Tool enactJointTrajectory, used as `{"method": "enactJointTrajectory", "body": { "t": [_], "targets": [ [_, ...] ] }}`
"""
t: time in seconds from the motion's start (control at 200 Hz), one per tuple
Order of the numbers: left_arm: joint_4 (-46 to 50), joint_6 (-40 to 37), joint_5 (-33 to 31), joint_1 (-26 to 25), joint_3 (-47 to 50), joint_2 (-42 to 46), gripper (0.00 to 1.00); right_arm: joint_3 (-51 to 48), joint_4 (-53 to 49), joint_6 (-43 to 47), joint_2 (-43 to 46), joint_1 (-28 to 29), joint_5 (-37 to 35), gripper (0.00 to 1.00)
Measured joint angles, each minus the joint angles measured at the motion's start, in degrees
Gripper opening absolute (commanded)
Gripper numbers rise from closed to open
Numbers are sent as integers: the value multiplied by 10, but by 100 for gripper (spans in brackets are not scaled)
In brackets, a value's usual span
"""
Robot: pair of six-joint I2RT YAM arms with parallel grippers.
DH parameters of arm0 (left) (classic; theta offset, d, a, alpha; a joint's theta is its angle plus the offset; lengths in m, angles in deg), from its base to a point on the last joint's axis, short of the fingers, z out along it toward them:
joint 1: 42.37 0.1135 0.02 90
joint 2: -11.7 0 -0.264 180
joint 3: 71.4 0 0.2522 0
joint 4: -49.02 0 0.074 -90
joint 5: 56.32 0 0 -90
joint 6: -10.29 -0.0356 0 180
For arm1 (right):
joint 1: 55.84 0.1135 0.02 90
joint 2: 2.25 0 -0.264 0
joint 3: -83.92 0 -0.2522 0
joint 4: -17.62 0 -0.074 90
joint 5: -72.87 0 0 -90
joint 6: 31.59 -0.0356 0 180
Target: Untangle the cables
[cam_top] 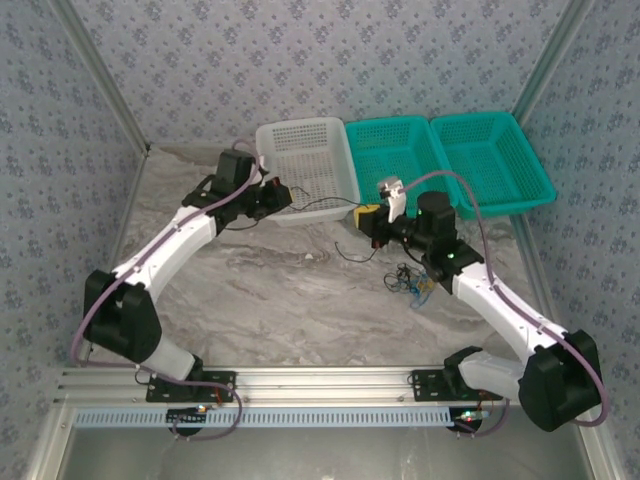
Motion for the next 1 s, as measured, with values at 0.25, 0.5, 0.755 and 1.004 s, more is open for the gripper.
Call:
{"method": "enactJointTrajectory", "body": {
  "t": [0.25, 0.5, 0.755, 1.004],
  "targets": [
    [11, 2, -44, 0, 0, 12, 99, 136, -97, 12, -27, -89, -46, 0],
    [10, 2, -134, 0, 35, 90, 99, 279, -185, 10, -103, -209, -161, 0],
    [13, 2, -175, 0, 67, 98, 99, 405, -245, 17, -246, -316, -264, 0],
    [13, 2, -183, 0, 79, 98, 99, 574, -315, 63, -447, -352, -355, 4]
  ]
}}
